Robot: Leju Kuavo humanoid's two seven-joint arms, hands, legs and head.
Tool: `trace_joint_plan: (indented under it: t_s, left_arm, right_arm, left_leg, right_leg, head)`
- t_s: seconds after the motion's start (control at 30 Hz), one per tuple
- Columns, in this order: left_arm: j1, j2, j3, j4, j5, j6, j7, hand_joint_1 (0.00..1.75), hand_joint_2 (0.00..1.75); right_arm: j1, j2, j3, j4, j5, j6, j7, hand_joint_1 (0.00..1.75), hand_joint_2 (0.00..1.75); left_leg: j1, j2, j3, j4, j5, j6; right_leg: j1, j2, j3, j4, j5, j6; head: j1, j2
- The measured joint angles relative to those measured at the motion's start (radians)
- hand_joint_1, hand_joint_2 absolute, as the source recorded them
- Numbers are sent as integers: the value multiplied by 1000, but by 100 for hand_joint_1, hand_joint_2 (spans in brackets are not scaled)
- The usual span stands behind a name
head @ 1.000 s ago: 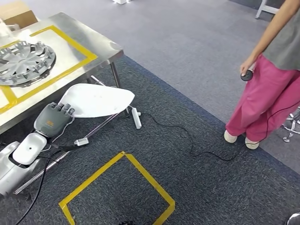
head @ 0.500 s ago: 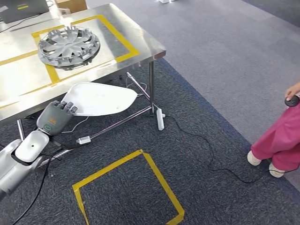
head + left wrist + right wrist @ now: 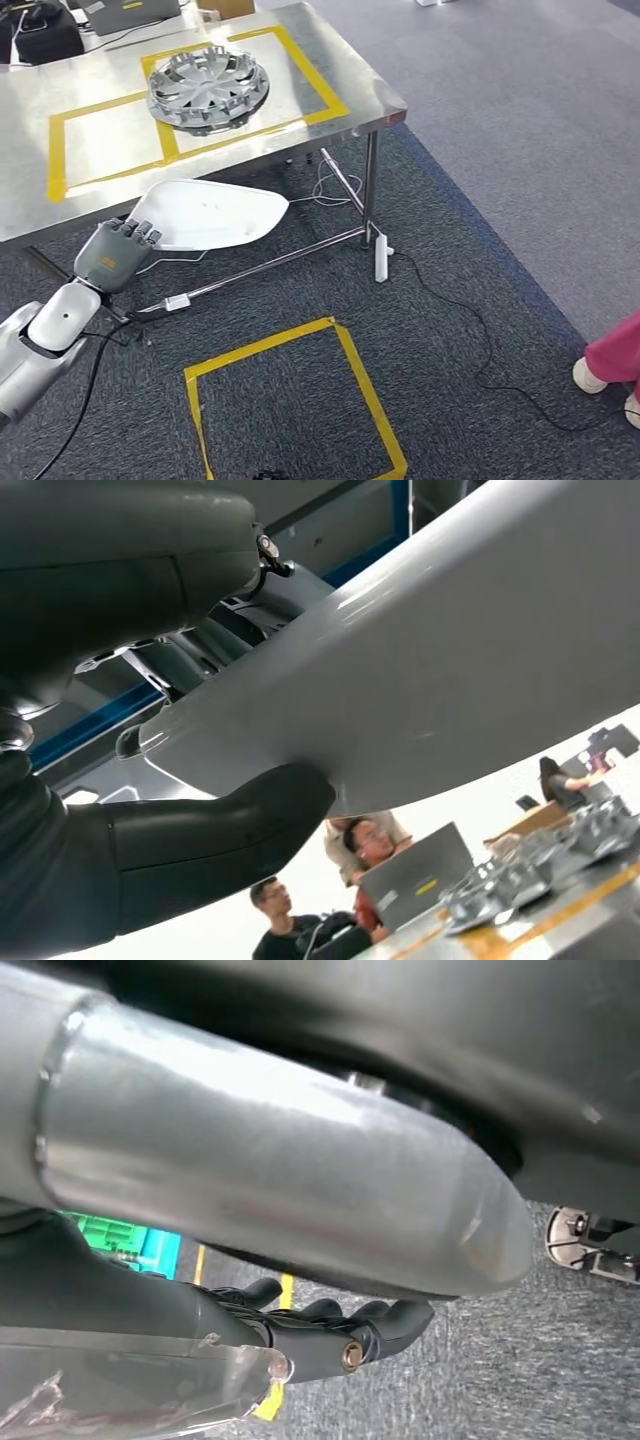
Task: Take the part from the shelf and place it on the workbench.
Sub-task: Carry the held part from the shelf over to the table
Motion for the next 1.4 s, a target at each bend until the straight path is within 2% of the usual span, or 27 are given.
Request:
trace_joint_plan:
  t_s: [0.07, 0.1, 0.13, 0.17, 0.27, 0.47, 0.63, 0.7, 0.77, 0.83, 0.9, 0.93, 0.97, 1.0, 1.03, 1.07, 1.1, 1.13, 1.17, 1.23, 1.27, 1.33, 1.37, 1.4]
  left_arm:
    - [-1, 1, 3, 0, 0, 0, 0, 175, 175]
    - [-2, 1, 5, 0, 0, 0, 0, 175, 175]
    - [-2, 1, 7, 0, 0, 0, 0, 175, 175]
    - [-2, 0, 9, 0, 0, 1, 0, 175, 175]
    - [0, 0, 11, -1, 0, 1, 0, 175, 175]
    - [0, 0, 15, -2, 0, 2, 0, 175, 175]
    - [0, 0, 16, -2, 0, 2, -2, 175, 175]
    - [0, 1, 17, -2, 0, 2, -6, 175, 175]
    - [-2, 5, 19, -4, 0, 2, -8, 175, 175]
    - [-8, 8, 20, -6, 0, 2, -9, 175, 175]
    - [-12, 5, 20, -6, 0, 2, -9, 175, 175]
    - [-11, 3, 19, -6, 0, 2, -10, 175, 175]
    - [-8, 1, 18, -6, 0, 2, -10, 175, 175]
    - [-6, 0, 17, -6, 0, 2, -11, 175, 175]
    - [-5, -2, 17, -6, 0, 2, -11, 175, 175]
    - [-5, -2, 17, -6, 0, 2, -11, 175, 175]
    - [-6, -2, 18, -6, 0, 2, -11, 175, 175]
    - [-8, -2, 18, -7, 0, 2, -10, 175, 175]
    - [-9, -1, 19, -7, 0, 2, -10, 175, 175]
    - [-9, 0, 19, -8, 0, 2, -10, 175, 175]
    - [-8, 2, 19, -8, 0, 2, -10, 175, 175]
    - [-8, 3, 19, -8, 0, 2, -10, 175, 175]
    - [-10, 2, 19, -8, 0, 2, -10, 175, 175]
    - [-11, 1, 18, -8, 0, 2, -10, 175, 175]
  right_arm:
    - [-2, 0, 0, 0, -4, 3, 0, 0, 0]
    - [-3, 0, 0, 0, -6, 4, 0, 0, 0]
    - [-3, 0, 0, 0, -7, 4, 0, 0, 0]
    - [-3, 0, 0, 0, -9, 5, 0, 0, 0]
    - [-2, 0, 0, 0, -12, 6, 0, 0, 0]
    - [-1, 0, 0, 0, -19, 10, 0, 0, 0]
    - [-1, 0, 0, 0, -5, 5, 0, 0, 0]
    - [-3, 0, 2, 0, 7, -2, 0, 0, 0]
    - [-5, 2, 5, 0, 14, -10, 1, 0, 0]
    - [-7, 2, 6, 0, 17, -15, 2, 0, 0]
    - [-7, 2, 7, 0, 18, -17, 3, 0, 0]
    - [-6, 2, 7, 0, 18, -18, 3, 0, 0]
    - [-6, 2, 7, 0, 18, -18, 3, 0, 0]
    - [-6, 2, 7, 0, 18, -18, 3, 0, 0]
    - [-6, 2, 7, 0, 18, -18, 5, 0, 0]
    - [-5, 2, 7, 0, 18, -18, 8, 0, 0]
    - [-5, 2, 7, 0, 18, -18, 11, 0, 0]
    - [-4, 3, 7, 0, 17, -17, 14, 0, 0]
    - [-4, 4, 8, 0, 17, -17, 15, 0, 0]
    - [-4, 5, 8, 0, 17, -16, 16, 0, 0]
    - [-4, 5, 8, 0, 17, -16, 19, 0, 0]
    - [-4, 5, 8, 0, 16, -15, 24, 0, 0]
    - [-4, 4, 8, 0, 16, -15, 25, 0, 0]
    - [-2, 4, 8, 0, 15, -15, 25, 0, 0]
  left_leg:
    - [0, 9, 76, -134, 62, 1]
    - [-1, 14, 110, -197, 80, 4]
    - [-1, 18, 133, -239, 90, 7]
    - [-1, 20, 142, -257, 89, 9]
    - [-2, 17, 143, -262, 88, 14]
    - [-3, 17, 142, -261, 88, 25]
    - [-5, 17, 142, -261, 88, 28]
    - [-8, 16, 140, -262, 86, 40]
    - [-6, 11, 153, -286, 93, 57]
    - [1, 3, 171, -313, 108, 65]
    - [3, -11, 175, -319, 113, 66]
    - [4, -21, 174, -318, 113, 63]
    - [7, -31, 173, -318, 113, 59]
    - [10, -43, 173, -316, 112, 52]
    - [15, -55, 172, -312, 111, 44]
    - [20, -67, 170, -304, 107, 33]
    - [24, -79, 165, -294, 103, 22]
    - [26, -89, 158, -284, 100, 12]
    - [27, -98, 151, -278, 100, 4]
    - [30, -114, 142, -278, 106, -5]
    - [31, -108, 139, -276, 105, -8]
    - [26, -60, 112, -223, 76, -10]
    - [22, -29, 84, -166, 49, -8]
    - [19, -11, 49, -96, 18, -5]
  right_leg:
    - [1, -10, 4, 1, -3, 6]
    - [4, -12, 4, 2, -5, 10]
    - [7, -14, 4, 4, -8, 13]
    - [11, -14, 3, 5, -9, 10]
    - [14, -15, 1, -3, -6, -4]
    - [13, -16, 16, -21, 5, 24]
    - [10, -16, 16, -23, 7, 31]
    - [7, -19, 18, -29, 10, 39]
    - [6, -20, 20, -33, 9, 50]
    - [5, -4, -2, 19, -26, 54]
    - [0, 11, -61, 149, -89, 57]
    - [-2, 14, -90, 208, -111, 60]
    - [-5, 14, -106, 239, -116, 64]
    - [-8, 15, -103, 229, -101, 68]
    - [-13, 20, -80, 181, -70, 73]
    - [-21, 38, -45, 112, -39, 82]
    - [-27, 59, -14, 53, -20, 86]
    - [-31, 75, 8, 16, -11, 85]
    - [-32, 86, 16, 1, -13, 79]
    - [-27, 70, 12, 12, -16, 57]
    - [-26, 60, 10, 15, -16, 47]
    - [-22, 39, 10, 17, -16, 30]
    - [-19, 27, 11, 16, -17, 24]
    - [-16, 14, 11, 16, -18, 20]
  head:
    - [-1, 0]
    - [-1, 0]
    - [0, 0]
    - [1, 0]
    - [4, 0]
    - [3, 0]
    - [3, 0]
    - [2, 0]
    - [3, 0]
    - [6, 0]
    - [10, 0]
    - [11, 0]
    - [12, 0]
    - [12, 0]
    - [12, 0]
    - [12, 0]
    - [15, 0]
    - [17, 0]
    - [18, 0]
    - [16, 0]
    - [15, 0]
    - [10, 0]
    - [8, 0]
    - [6, 0]
